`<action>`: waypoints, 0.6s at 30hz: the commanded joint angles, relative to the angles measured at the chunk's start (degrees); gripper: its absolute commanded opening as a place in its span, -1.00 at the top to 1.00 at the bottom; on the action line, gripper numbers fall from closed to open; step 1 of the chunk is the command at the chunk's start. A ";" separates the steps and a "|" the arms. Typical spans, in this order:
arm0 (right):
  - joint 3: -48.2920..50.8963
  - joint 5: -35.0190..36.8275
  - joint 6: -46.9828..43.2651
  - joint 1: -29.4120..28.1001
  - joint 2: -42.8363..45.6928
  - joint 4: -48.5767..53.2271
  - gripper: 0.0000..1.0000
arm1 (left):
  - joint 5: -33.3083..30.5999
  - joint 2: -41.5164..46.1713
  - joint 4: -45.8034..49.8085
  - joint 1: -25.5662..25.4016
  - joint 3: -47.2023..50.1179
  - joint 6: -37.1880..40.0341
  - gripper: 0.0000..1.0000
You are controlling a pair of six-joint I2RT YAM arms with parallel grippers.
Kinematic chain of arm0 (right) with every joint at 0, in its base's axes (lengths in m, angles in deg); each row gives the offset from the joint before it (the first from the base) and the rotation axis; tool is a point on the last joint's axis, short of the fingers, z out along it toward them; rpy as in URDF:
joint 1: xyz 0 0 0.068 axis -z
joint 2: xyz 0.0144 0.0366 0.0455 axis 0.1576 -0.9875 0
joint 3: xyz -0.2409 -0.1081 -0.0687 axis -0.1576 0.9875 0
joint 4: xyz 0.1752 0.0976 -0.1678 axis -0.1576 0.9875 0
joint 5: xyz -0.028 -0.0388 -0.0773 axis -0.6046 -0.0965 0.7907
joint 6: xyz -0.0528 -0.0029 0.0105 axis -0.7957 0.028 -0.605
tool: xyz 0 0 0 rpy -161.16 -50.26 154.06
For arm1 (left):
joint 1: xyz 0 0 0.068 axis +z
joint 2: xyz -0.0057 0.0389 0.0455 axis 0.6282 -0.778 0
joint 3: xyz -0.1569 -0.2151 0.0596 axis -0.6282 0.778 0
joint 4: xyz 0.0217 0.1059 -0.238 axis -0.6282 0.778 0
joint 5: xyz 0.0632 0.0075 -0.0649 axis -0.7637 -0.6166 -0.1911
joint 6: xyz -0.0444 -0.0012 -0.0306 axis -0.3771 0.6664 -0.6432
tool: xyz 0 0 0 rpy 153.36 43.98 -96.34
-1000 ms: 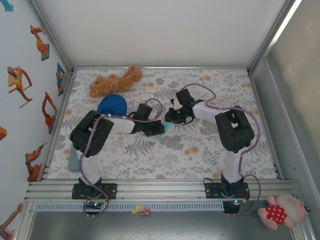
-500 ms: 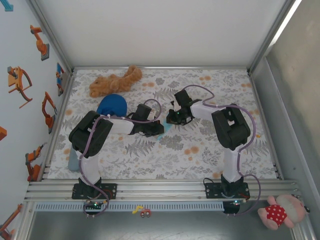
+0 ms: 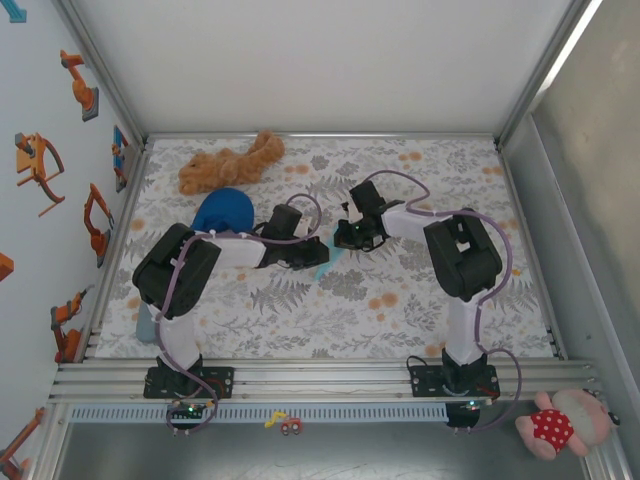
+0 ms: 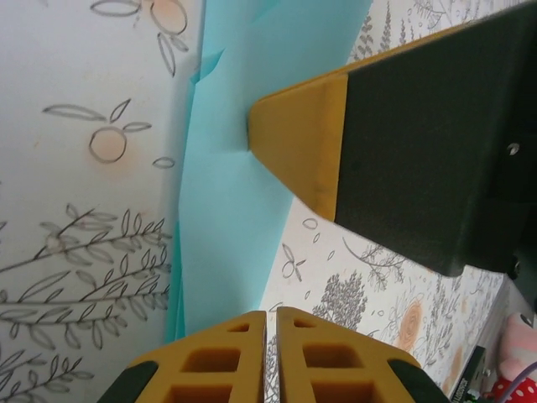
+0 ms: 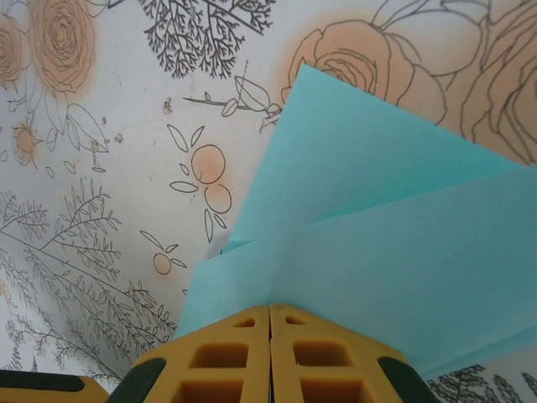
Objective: Fold a paper plane with a square sheet of paper (pick it up from the middle)
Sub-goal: Fold the wing for the fifth time at the center of the table.
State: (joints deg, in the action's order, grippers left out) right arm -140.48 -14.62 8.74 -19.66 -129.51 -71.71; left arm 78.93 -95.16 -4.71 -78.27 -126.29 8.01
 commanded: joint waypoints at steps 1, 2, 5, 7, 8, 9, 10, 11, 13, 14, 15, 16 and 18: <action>3.72 3.48 -0.67 -0.04 -1.94 0.48 0.86 | 0.79 -1.85 1.11 -0.36 -2.97 -0.15 0.74; 4.00 3.47 -0.68 0.08 -1.82 0.02 0.86 | 0.55 -2.29 1.33 -0.31 -3.44 0.02 0.74; 4.57 3.48 -0.72 0.08 -1.74 -0.54 0.87 | 0.28 -3.34 2.66 -0.43 -5.21 0.70 0.74; 4.82 3.55 -0.58 0.07 -1.82 -0.72 0.88 | 0.45 -4.26 3.66 -0.67 -6.45 1.42 0.74; 4.91 3.47 -0.59 0.12 -1.87 -0.79 0.88 | 0.54 -4.77 4.21 -0.67 -7.06 1.79 0.74; 5.00 3.47 -0.52 0.14 -1.87 -0.86 0.88 | 0.63 -5.20 4.78 -0.84 -7.55 2.08 0.75; 5.09 3.53 -0.45 0.17 -1.99 -1.00 0.88 | 0.59 -5.64 5.24 -0.97 -7.98 2.33 0.76; 5.17 3.63 -0.36 0.09 -2.00 -0.96 0.88 | 0.46 -5.86 5.46 -1.01 -8.04 2.59 0.77; 5.58 3.64 -0.16 0.23 -1.83 -1.18 0.89 | -0.03 -6.28 6.30 -1.16 -8.27 3.05 0.79; 5.77 3.73 -0.02 0.34 -1.81 -1.29 0.89 | -0.19 -6.44 6.48 -1.13 -8.29 3.23 0.80; 5.92 3.73 0.00 0.42 -1.87 -1.34 0.90 | -0.33 -6.65 6.69 -1.08 -8.23 3.37 0.81; 5.99 3.67 0.06 0.49 -1.93 -1.42 0.91 | -0.29 -6.71 6.68 -1.11 -8.21 3.39 0.82; 6.23 3.64 0.07 0.52 -2.07 -1.50 0.92 | -0.36 -7.02 6.93 -1.10 -8.00 3.57 0.84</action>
State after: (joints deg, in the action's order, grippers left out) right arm -137.20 -15.32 8.78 -19.33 -128.50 -77.04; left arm 78.58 -101.39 -0.10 -79.02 -133.46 9.78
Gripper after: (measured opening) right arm 0.053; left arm 0.085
